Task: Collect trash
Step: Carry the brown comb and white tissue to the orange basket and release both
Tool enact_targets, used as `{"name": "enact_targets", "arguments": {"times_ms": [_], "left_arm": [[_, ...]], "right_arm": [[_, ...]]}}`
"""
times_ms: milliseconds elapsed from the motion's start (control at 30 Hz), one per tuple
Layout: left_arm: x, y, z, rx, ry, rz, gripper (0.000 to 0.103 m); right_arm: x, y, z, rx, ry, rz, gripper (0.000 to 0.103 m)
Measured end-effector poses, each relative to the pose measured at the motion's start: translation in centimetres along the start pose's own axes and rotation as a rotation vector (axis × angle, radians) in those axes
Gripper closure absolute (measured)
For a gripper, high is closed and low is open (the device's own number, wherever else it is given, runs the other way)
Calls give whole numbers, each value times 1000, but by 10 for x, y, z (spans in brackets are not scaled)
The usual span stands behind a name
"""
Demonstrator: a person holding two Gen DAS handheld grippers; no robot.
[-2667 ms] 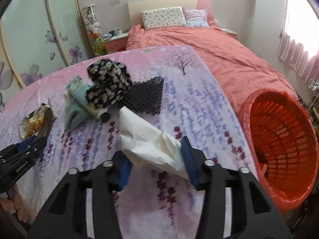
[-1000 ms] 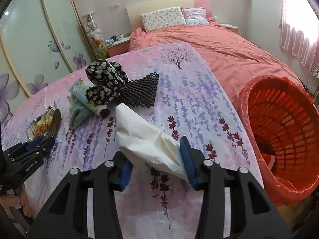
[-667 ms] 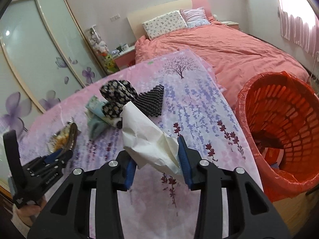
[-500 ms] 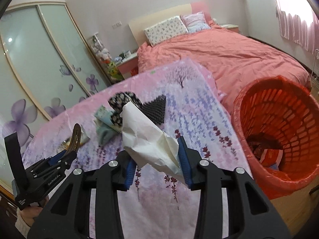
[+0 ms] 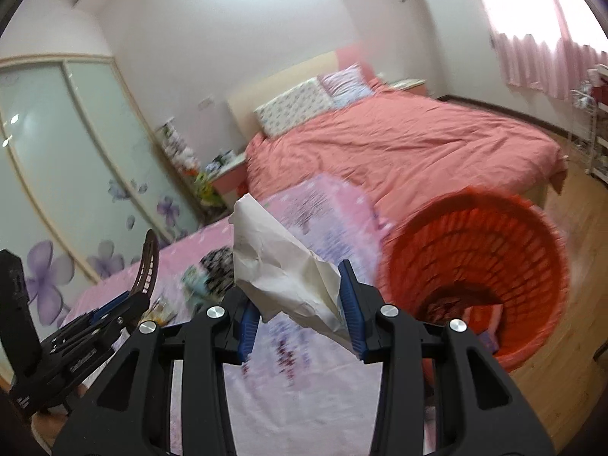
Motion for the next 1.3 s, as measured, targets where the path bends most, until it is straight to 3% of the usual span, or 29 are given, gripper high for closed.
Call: {"name": "enact_targets", "arguments": {"times_ms": [333, 600, 700, 800, 1033, 1300], "left_arm": [[-104, 30, 44, 19, -178, 157, 71], [-152, 46, 105, 75, -267, 211, 71], [-163, 51, 128, 90, -240, 221, 69], [-160, 51, 148, 113, -209, 212, 54], [-127, 39, 164, 139, -144, 175, 51], [-67, 17, 137, 117, -20, 134, 41]], "right_arm": [[-89, 27, -13, -69, -43, 183, 64], [-135, 39, 1, -90, -54, 286, 63], [-149, 42, 14, -78, -55, 316, 57], [-158, 39, 28, -58, -85, 335, 38], [-153, 19, 38, -12, -167, 308, 36], [-117, 9, 42, 31, -224, 195, 36]]}}
Point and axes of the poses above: each gripper's, at about its wrist camera, not at the fingertips, and z roughly the way its jaws point, x to its left, y to its top, the point moved 1 cm from there along z, roughly the way its jaws point, and after that the axes turned 14 degrees about x, right-handed, at the moved point
